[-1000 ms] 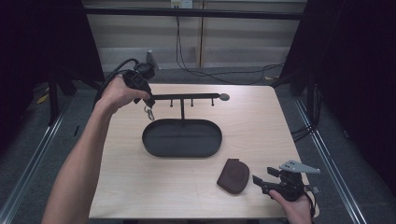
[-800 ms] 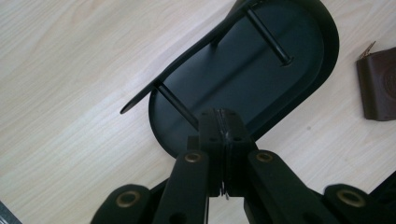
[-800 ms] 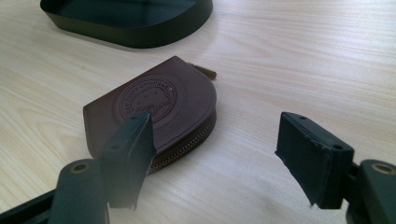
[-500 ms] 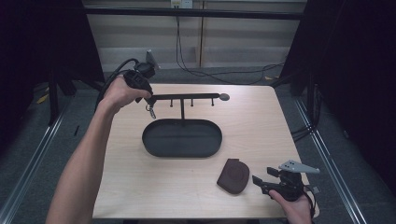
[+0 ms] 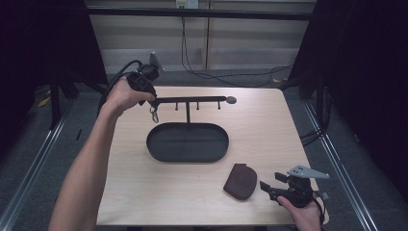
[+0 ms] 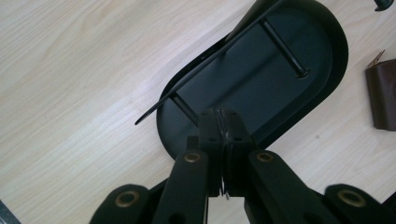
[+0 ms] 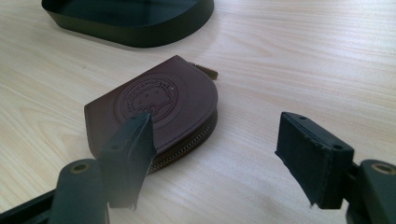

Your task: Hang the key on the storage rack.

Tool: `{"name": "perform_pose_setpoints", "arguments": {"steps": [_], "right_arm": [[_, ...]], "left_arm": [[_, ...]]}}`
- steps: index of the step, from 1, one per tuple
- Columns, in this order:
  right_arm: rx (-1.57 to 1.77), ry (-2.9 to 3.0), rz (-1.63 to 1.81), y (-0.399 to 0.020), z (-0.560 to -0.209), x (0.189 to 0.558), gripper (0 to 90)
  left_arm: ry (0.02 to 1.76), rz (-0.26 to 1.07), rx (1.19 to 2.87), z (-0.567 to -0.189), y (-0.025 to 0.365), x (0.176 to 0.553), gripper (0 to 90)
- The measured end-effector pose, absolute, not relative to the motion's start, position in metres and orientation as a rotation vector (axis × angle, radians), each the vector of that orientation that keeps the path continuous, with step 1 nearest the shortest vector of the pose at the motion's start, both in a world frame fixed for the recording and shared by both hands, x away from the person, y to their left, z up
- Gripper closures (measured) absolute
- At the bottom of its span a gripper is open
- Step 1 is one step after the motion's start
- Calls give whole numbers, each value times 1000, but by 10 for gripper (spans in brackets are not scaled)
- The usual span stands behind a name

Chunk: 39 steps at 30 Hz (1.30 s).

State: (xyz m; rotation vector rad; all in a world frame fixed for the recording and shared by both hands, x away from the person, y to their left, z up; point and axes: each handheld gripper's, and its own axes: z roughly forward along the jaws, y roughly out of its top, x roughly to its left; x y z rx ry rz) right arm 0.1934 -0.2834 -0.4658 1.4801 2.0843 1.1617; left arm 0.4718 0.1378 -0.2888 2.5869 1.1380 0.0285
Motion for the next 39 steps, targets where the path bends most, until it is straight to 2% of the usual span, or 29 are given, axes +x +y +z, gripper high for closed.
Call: {"name": "perform_pose_setpoints", "arguments": {"steps": [16,26,32,39], "right_arm": [[1482,2088,1161,-283,-466,193,275],[1480,2093,1157,-282,-466,194,275],[1491,2091,1153,-282,-467,196,275],[1488,2090,1149,-282,-467,195,274]], "left_arm": [[1181,51,2573,-287,142,471,876],[1212,10,2544,-286,160,462,809],[1201,40,2520,-283,167,451,779],[1186,76,2533,-291,174,436,669]]}}
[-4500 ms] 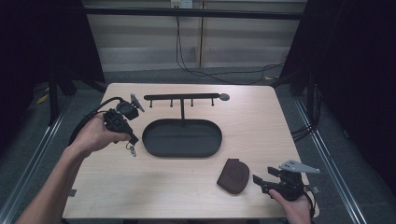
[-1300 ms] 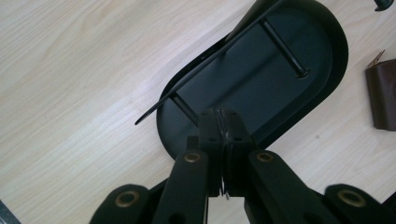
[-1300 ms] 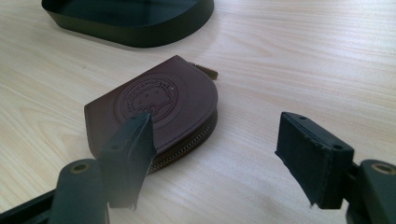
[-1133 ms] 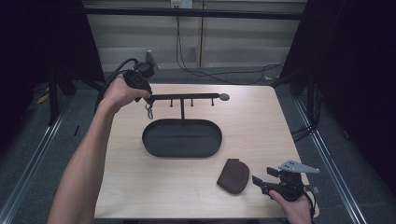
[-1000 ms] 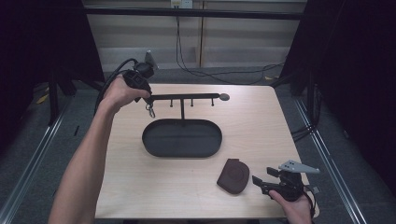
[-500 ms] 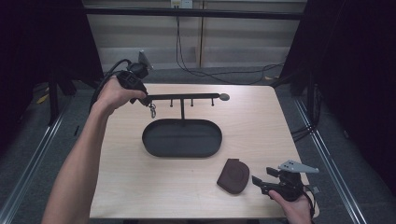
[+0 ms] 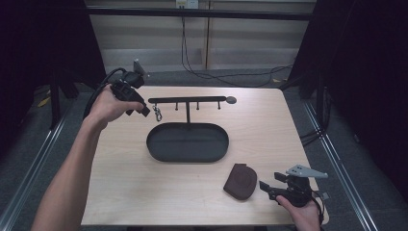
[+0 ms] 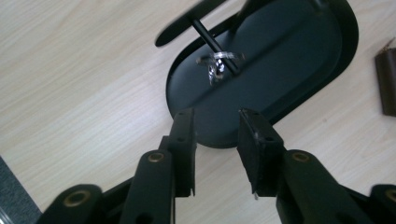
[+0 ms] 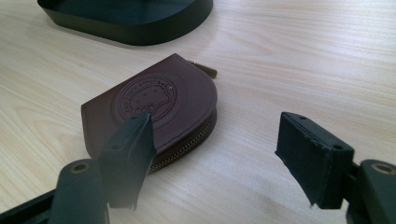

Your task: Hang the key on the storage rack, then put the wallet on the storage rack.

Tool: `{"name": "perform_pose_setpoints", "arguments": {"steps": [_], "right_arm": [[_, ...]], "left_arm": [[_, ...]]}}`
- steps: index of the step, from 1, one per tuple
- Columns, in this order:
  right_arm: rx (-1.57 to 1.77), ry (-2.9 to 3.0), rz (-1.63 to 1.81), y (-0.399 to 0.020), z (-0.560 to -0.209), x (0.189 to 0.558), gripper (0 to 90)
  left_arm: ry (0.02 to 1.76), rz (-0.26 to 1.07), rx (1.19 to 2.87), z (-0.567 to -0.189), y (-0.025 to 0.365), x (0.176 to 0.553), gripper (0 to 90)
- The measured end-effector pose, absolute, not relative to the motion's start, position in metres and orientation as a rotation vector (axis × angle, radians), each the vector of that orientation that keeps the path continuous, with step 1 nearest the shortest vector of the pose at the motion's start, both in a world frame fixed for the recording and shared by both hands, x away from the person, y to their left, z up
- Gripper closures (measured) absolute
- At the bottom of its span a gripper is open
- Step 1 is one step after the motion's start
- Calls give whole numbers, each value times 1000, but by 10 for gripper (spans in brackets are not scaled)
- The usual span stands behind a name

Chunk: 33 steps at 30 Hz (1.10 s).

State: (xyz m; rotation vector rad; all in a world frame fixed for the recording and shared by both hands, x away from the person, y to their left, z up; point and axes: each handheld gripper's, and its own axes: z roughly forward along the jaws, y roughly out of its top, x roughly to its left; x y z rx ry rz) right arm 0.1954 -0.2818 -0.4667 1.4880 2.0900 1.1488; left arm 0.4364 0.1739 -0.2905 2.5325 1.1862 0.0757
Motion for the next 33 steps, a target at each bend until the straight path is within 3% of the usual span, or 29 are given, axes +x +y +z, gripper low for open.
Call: {"name": "perform_pose_setpoints", "arguments": {"steps": [11,33], "right_arm": [[1491,2100,1144,-281,-467,196,272],[1513,2096,1155,-283,-468,198,268]], "left_arm": [[1136,74,2455,-304,190,407,563],[1074,101,2316,-372,213,346,213]]}}
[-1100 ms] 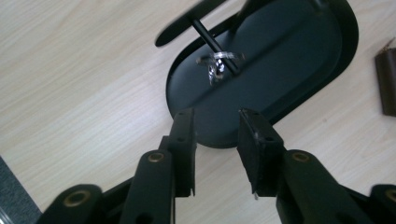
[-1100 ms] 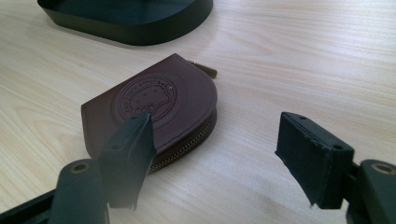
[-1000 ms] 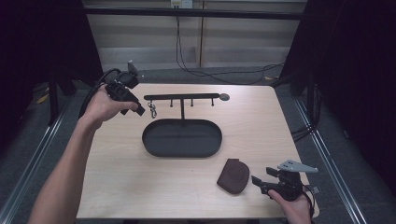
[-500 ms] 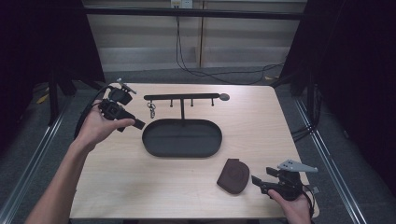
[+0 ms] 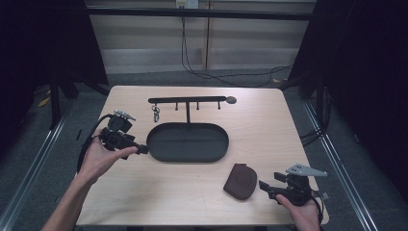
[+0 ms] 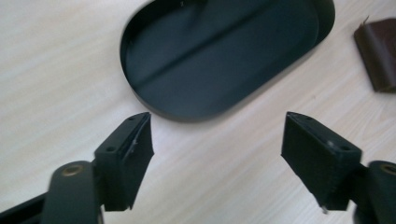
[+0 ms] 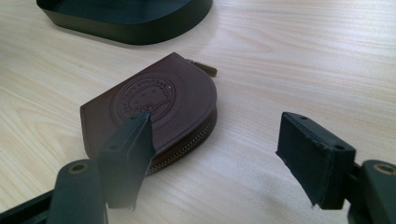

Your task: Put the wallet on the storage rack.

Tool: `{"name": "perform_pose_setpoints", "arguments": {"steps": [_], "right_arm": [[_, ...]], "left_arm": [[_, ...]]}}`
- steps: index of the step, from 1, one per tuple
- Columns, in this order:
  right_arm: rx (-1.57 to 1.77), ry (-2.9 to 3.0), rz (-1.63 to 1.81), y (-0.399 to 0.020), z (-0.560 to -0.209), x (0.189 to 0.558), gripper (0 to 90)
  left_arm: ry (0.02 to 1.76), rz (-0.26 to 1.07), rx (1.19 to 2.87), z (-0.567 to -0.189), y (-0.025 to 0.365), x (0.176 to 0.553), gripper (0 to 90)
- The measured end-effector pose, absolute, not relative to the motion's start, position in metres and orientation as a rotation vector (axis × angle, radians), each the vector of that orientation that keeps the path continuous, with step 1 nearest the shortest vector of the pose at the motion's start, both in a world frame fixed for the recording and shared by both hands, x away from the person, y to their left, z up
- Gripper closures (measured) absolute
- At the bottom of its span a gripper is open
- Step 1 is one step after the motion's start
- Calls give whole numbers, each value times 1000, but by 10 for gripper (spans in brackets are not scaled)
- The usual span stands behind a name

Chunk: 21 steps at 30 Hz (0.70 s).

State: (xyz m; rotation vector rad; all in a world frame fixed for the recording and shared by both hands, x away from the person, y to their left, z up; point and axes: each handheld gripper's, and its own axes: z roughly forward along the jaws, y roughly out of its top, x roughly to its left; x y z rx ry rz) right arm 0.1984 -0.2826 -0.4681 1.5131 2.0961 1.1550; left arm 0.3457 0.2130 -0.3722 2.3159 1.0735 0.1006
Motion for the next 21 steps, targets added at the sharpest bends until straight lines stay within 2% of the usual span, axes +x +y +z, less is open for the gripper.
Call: {"name": "perform_pose_setpoints", "arguments": {"steps": [4,6,10,12,15,17,21], "right_arm": [[1524,2092,1162,-283,-468,199,266],[1536,2099,1171,-283,-468,200,261],[1557,2135,1165,-282,-469,202,257],[1553,2155,1162,-281,-468,203,256],[1526,2194,1156,-278,-467,204,271],[1523,2207,1148,-277,-467,204,271],[1509,2224,1144,-276,-463,204,287]], "left_arm": [[1086,75,2257,-387,219,331,170],[1090,71,2254,-394,222,324,195],[1123,116,2238,-404,226,311,180],[1070,160,2278,-409,226,302,161],[1045,151,2268,-417,231,288,162],[1051,206,2259,-424,233,277,160],[1071,191,2207,-439,240,261,160]]}}
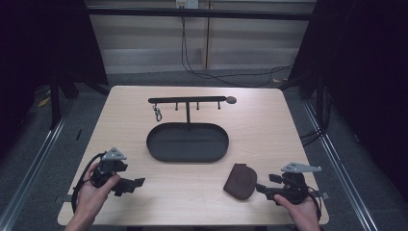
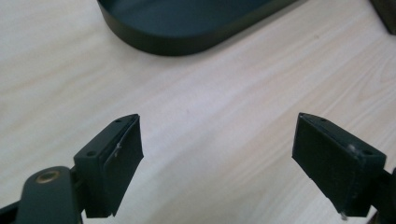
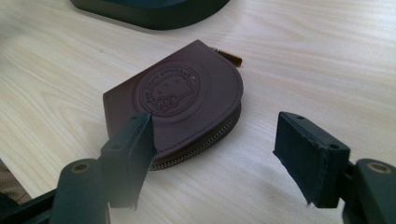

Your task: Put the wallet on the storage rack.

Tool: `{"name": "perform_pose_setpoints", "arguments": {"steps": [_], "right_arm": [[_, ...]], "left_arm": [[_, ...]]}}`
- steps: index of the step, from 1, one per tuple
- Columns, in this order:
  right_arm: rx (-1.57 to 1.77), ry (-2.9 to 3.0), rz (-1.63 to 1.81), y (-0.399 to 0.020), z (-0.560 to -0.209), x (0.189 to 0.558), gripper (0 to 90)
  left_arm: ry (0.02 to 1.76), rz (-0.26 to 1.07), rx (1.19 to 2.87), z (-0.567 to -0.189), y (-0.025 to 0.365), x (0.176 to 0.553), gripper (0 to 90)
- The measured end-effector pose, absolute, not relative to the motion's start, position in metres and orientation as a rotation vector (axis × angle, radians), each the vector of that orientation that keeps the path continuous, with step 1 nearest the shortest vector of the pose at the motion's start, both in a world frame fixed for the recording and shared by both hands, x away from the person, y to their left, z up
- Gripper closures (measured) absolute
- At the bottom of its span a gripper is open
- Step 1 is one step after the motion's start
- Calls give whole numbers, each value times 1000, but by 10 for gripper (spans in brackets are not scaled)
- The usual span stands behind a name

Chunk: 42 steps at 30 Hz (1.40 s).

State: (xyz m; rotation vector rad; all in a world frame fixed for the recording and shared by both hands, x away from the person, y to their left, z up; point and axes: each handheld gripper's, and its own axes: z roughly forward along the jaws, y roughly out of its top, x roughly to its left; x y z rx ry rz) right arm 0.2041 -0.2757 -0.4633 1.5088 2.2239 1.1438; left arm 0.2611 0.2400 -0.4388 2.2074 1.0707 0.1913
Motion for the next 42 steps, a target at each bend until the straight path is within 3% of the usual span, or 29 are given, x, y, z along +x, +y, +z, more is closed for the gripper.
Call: {"name": "perform_pose_setpoints", "arguments": {"steps": [5,9,23,31,42], "right_arm": [[1501,2233,1145,-277,-454,205,316],[1509,2276,1115,-274,-447,211,251],[1512,2552,866,-247,-442,257,251],[1520,2680,739,-237,-448,282,188],[1511,2821,546,-221,-452,302,170]], "left_arm": [[1057,103,2239,-466,244,229,199],[1028,137,2135,-463,252,221,191],[1038,160,2053,-471,249,242,204],[1039,175,2013,-468,249,238,215],[1024,196,2072,-468,246,235,215]]}}
